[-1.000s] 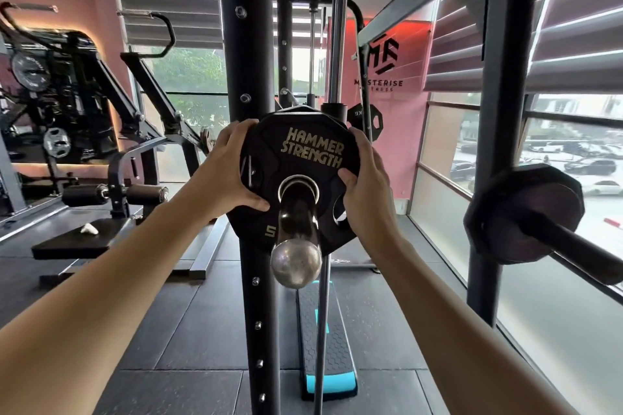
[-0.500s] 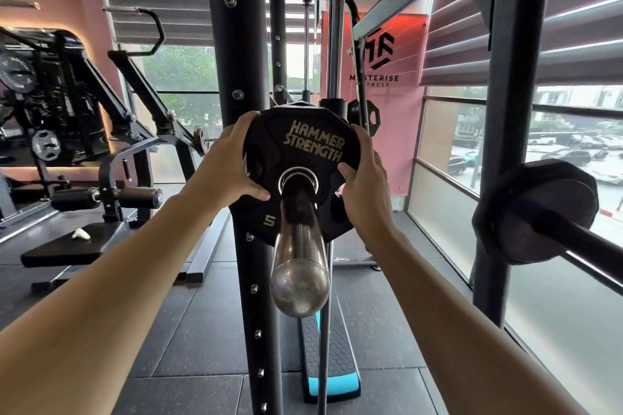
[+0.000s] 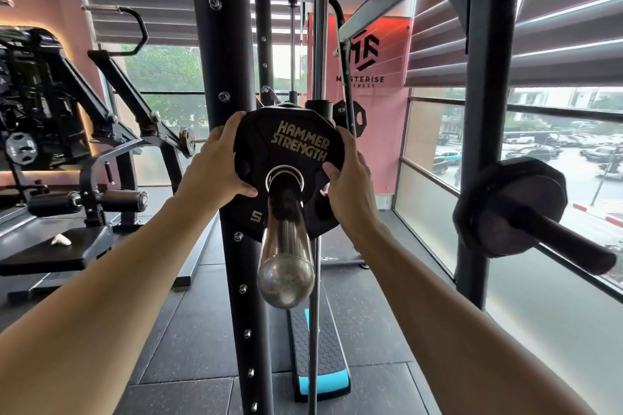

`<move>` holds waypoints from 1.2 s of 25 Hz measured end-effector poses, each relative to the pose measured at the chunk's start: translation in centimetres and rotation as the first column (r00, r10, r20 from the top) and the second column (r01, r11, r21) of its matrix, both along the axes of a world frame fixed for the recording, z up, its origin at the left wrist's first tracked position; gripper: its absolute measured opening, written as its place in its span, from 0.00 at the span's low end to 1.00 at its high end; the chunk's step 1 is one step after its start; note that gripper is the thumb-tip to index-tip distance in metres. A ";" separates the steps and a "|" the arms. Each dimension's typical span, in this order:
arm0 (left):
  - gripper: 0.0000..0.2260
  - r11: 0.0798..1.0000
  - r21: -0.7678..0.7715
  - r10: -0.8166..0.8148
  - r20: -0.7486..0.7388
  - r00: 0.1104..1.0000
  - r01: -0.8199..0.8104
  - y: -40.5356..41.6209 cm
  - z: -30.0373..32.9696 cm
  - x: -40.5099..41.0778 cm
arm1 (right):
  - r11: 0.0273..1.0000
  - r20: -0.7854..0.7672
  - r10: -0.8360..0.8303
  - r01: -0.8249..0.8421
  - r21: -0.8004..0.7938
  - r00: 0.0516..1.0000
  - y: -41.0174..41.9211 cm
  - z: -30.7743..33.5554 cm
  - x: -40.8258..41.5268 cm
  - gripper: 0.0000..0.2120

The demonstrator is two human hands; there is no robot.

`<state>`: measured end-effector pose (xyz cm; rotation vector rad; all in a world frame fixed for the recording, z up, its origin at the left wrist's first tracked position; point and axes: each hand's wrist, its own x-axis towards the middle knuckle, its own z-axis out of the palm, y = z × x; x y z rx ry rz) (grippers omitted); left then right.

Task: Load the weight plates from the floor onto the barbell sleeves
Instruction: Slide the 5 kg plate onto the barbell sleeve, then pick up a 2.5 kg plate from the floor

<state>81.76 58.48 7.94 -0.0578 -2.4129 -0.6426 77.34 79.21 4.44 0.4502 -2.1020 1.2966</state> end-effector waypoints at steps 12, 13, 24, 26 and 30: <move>0.26 0.970 -0.236 -0.091 -0.159 0.983 0.051 10.6 4.8 9.1 | 0.966 -0.228 -0.152 0.193 0.172 0.962 9.3 2.3 6.6 0.20; 0.27 0.960 -0.275 -0.094 -0.143 0.985 0.052 11.7 5.1 9.6 | 0.961 -0.249 -0.157 0.206 0.186 0.956 10.6 2.6 7.2 0.20; 0.35 0.864 -0.448 -0.281 -0.048 0.958 0.231 35.5 1.9 10.1 | 0.863 -0.325 -0.371 0.453 0.225 0.870 35.6 1.3 14.5 0.28; 0.37 0.853 -0.439 -0.333 -0.039 0.942 0.283 41.4 0.1 10.2 | 0.825 -0.319 -0.436 0.515 0.232 0.841 41.4 -0.6 15.8 0.28; 0.36 0.802 -0.455 -0.435 -0.002 0.901 0.386 52.0 -3.1 10.1 | 0.726 -0.250 -0.576 0.627 0.283 0.778 51.7 -4.9 18.6 0.31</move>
